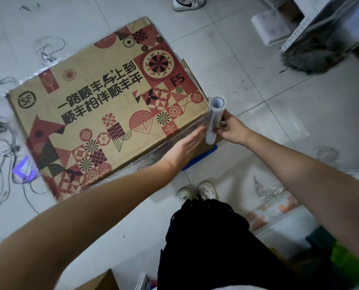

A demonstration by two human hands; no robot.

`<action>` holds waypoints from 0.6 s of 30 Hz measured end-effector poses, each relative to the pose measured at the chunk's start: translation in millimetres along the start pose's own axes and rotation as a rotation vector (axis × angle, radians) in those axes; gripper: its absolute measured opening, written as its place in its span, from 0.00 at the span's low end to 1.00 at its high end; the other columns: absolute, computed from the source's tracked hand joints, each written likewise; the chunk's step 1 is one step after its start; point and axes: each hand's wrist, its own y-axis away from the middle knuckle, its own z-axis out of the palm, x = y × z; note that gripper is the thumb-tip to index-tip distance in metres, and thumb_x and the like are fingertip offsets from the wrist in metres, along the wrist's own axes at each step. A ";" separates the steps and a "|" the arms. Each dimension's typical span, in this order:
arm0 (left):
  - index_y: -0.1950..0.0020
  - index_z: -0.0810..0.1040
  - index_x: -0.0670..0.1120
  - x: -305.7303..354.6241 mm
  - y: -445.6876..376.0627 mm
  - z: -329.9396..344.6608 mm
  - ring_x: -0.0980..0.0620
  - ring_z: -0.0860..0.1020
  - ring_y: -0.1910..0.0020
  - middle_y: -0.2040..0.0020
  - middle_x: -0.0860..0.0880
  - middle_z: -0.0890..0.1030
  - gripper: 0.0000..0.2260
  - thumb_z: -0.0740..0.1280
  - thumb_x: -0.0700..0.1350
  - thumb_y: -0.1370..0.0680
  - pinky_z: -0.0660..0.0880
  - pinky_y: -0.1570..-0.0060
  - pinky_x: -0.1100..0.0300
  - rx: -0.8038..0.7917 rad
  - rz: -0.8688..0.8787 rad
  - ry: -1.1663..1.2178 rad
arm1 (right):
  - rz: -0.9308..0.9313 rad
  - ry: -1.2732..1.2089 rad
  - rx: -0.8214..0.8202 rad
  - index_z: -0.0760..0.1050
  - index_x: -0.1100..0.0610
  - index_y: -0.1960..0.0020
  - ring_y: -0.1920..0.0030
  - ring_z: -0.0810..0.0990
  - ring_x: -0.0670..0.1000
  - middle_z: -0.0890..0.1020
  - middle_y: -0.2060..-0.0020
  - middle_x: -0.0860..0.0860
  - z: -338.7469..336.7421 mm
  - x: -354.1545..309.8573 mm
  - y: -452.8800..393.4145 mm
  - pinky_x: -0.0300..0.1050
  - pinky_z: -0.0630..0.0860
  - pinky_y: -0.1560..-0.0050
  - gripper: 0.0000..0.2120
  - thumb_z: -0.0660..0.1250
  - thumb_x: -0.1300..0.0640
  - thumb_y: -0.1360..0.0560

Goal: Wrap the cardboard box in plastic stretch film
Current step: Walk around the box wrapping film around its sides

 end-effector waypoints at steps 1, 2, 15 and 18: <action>0.25 0.46 0.35 -2.6 0.2 -7.2 0.30 0.41 0.30 0.25 0.34 0.46 0.32 0.51 0.54 0.20 0.30 0.38 0.33 -0.002 0.080 0.029 | 0.000 -0.016 0.000 0.59 0.56 0.29 0.43 0.72 0.48 0.73 0.47 0.48 0.7 -0.1 -0.7 0.32 0.72 0.51 0.33 0.70 0.67 0.29; 0.24 0.48 0.37 -3.7 1.5 -16.3 0.30 0.42 0.29 0.25 0.34 0.46 0.32 0.52 0.55 0.20 0.31 0.40 0.32 -0.017 0.124 0.052 | -0.008 -0.002 0.004 0.59 0.56 0.30 0.44 0.72 0.48 0.73 0.46 0.49 1.0 0.2 -1.5 0.34 0.72 0.51 0.35 0.73 0.65 0.31; 0.24 0.44 0.35 -9.5 -14.7 10.2 0.38 0.47 0.26 0.24 0.36 0.46 0.31 0.53 0.51 0.19 0.39 0.31 0.42 -0.123 0.221 -0.111 | -0.175 0.326 -0.177 0.73 0.44 0.44 0.50 0.78 0.47 0.78 0.55 0.40 -38.6 4.9 -35.9 0.42 0.75 0.54 0.24 0.78 0.53 0.37; 0.25 0.43 0.35 -11.6 -21.0 3.2 0.40 0.47 0.26 0.24 0.37 0.45 0.30 0.53 0.48 0.19 0.42 0.30 0.46 -0.171 0.227 -0.113 | -0.274 0.407 -0.310 0.73 0.47 0.42 0.49 0.79 0.50 0.80 0.51 0.45 -57.3 3.9 -47.8 0.49 0.77 0.50 0.24 0.76 0.55 0.35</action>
